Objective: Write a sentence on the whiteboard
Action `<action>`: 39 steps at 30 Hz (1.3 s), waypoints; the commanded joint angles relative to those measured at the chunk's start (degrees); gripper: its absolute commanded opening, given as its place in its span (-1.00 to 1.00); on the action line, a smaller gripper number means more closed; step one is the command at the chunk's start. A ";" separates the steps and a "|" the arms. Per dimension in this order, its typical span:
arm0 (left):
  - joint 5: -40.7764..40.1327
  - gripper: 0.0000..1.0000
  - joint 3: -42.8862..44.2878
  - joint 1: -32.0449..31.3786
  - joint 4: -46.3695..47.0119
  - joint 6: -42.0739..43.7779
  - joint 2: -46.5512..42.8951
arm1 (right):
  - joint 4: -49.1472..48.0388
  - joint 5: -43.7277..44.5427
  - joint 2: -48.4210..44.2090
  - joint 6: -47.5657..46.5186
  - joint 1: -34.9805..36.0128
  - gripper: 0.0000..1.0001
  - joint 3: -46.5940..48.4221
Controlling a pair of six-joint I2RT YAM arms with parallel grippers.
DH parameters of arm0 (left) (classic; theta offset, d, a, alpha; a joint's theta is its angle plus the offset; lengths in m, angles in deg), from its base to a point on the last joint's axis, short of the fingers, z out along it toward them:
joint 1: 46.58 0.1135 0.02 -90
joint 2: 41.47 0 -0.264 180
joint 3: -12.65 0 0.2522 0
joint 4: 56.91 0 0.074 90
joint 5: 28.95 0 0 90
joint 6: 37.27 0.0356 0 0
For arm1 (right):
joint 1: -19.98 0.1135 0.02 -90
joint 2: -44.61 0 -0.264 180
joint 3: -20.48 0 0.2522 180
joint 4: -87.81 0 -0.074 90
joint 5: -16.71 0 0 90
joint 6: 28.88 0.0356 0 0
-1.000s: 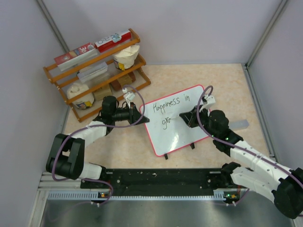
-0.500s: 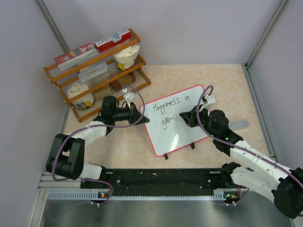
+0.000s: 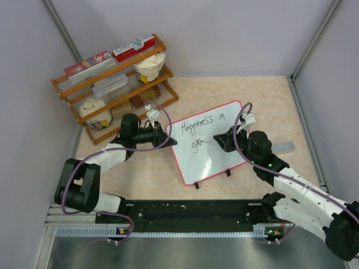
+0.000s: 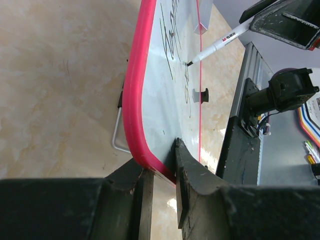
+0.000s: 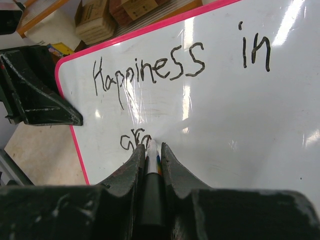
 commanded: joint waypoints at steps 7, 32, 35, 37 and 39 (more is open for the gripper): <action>-2.57 -1.00 -1.18 -1.52 -2.39 8.81 0.70 | 3.40 0.41 -1.83 -2.48 -0.95 -1.00 -0.87; -2.83 -1.00 -1.44 -1.52 -2.48 8.90 0.35 | 1.56 -0.81 -2.71 -1.60 -2.09 -1.00 5.89; -2.75 -1.00 -1.44 -1.52 -2.48 8.90 0.26 | 1.73 -0.99 -2.80 -1.42 -2.09 -1.00 5.89; -2.75 -1.00 -1.44 -1.61 -2.39 8.90 0.17 | 1.82 -0.99 -2.97 -1.51 -2.18 -1.00 5.72; -2.83 -1.00 -1.44 -1.52 -2.39 8.90 0.08 | 2.17 -1.08 -3.15 -1.78 -2.27 -1.00 5.46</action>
